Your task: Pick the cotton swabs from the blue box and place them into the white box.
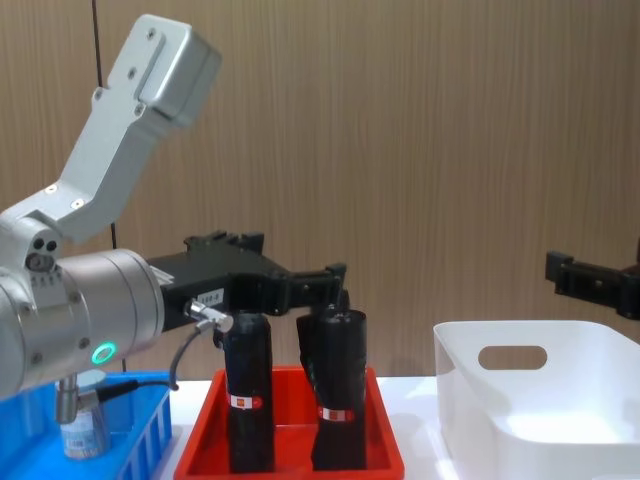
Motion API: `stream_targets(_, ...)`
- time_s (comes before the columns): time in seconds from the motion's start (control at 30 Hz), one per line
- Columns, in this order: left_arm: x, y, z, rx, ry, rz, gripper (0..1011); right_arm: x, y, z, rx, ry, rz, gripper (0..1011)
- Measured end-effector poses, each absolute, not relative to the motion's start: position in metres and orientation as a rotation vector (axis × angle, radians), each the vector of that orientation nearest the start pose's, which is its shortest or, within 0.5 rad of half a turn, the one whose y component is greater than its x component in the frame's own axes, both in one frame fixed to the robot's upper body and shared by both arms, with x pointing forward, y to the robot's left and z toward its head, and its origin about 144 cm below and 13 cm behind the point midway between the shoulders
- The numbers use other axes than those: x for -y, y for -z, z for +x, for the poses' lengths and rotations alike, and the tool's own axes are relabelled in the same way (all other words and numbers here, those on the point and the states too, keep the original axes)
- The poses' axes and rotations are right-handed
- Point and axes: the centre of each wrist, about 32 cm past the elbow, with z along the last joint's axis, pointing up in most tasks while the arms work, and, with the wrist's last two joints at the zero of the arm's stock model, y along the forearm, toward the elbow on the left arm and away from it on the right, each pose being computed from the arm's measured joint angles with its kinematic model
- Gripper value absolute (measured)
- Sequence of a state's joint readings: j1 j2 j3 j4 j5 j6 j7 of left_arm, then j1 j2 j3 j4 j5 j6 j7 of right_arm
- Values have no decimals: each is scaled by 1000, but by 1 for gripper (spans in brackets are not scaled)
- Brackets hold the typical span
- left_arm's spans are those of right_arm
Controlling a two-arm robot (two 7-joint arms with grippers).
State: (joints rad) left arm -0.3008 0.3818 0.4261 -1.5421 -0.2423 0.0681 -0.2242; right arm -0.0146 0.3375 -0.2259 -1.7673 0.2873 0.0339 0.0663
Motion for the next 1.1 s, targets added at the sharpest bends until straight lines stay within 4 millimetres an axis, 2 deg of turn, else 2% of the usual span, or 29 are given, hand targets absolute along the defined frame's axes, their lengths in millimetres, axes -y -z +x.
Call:
stream_targets(0.53, -200, -1205, 494, 263, -1109, 68, 1004, 237, -1189, 443, 75, 1229, 26, 1002)
stream_targets(1.1, -198, -1204, 492, 268, -1123, 61, 1004, 237, -1189, 443, 75, 1229, 26, 1002)
